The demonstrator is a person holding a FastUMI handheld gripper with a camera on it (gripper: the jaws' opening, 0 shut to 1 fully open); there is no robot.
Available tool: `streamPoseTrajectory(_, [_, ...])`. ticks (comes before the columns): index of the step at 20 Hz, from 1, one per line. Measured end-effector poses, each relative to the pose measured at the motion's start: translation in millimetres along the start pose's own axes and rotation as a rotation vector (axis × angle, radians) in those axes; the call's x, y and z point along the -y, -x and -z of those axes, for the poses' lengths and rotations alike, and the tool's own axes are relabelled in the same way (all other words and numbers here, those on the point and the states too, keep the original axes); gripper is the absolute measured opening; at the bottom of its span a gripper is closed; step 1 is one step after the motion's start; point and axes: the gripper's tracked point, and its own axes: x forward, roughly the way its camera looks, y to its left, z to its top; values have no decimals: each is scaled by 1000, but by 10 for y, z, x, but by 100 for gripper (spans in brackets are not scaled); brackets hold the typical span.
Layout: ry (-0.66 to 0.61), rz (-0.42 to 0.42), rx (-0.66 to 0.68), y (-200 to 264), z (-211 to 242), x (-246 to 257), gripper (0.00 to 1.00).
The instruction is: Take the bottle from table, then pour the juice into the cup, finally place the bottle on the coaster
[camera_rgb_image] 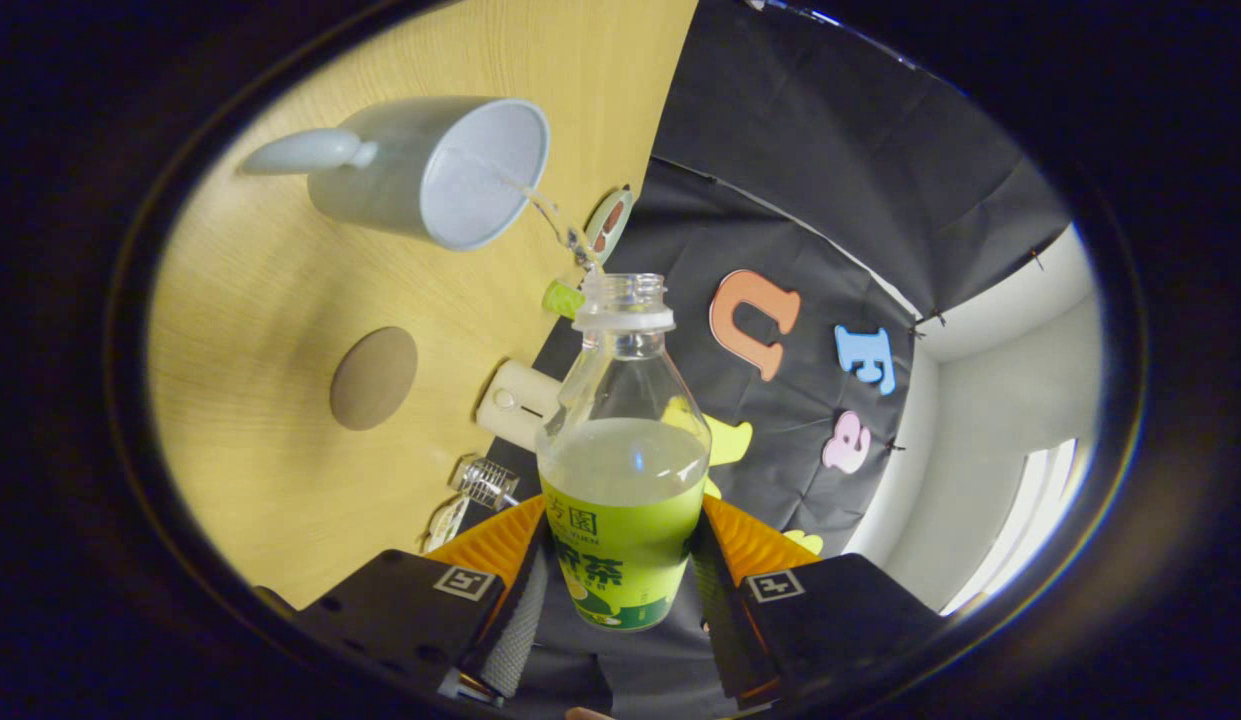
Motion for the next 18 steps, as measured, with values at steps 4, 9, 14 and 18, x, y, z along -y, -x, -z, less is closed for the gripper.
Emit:
streamPoseTrajectory(4, [33,17,-4,-54,32,127,76])
streamPoseTrajectory(9, [87,45,9,-89,12,204,76])
streamPoseTrajectory(14, [132,75,20,-49,-37,335,76])
streamPoseTrajectory(18, [173,91,21,-66,-69,436,76])
